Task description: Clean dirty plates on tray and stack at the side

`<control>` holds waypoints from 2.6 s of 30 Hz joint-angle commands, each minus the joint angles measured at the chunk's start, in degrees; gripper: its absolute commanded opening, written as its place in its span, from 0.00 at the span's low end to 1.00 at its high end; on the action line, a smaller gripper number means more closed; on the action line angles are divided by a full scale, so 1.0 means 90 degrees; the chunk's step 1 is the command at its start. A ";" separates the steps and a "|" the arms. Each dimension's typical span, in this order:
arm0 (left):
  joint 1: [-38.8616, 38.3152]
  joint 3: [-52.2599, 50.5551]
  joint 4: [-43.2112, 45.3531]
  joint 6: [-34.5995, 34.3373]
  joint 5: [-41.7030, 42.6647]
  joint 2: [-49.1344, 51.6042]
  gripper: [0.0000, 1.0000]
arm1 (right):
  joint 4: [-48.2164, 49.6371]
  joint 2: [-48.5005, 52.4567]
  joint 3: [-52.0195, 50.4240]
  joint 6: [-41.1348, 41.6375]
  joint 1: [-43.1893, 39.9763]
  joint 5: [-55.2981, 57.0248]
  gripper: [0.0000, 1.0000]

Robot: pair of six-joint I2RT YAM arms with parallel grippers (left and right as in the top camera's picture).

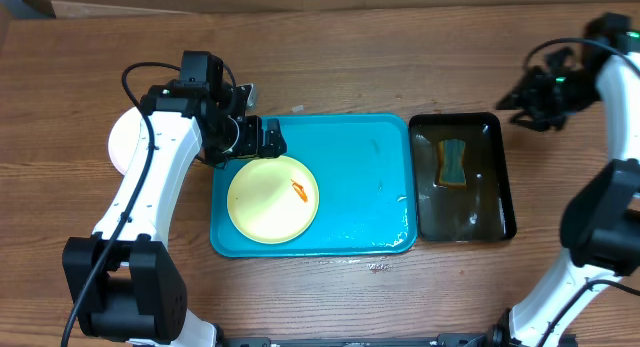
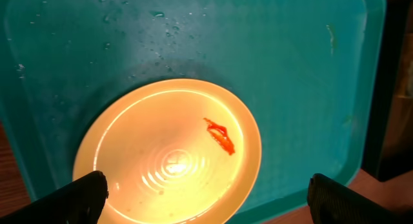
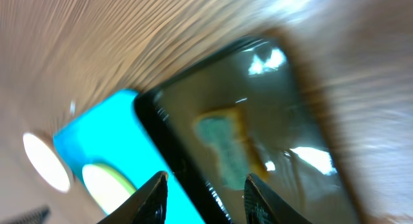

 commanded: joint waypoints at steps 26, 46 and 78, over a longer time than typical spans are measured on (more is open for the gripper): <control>0.2499 0.0083 -0.0386 -0.1047 -0.0495 -0.0036 1.00 | 0.2295 0.0216 -0.0022 -0.0323 0.6768 0.3674 0.39; 0.2487 0.0083 -0.0527 -0.1047 -0.0481 -0.0034 1.00 | 0.2455 0.1273 -0.0049 -0.0151 0.6606 0.3662 0.32; 0.2484 0.0083 -0.0714 -0.1047 -0.0430 -0.0034 1.00 | 0.2244 0.1513 -0.0051 -0.0189 0.5897 0.4554 0.04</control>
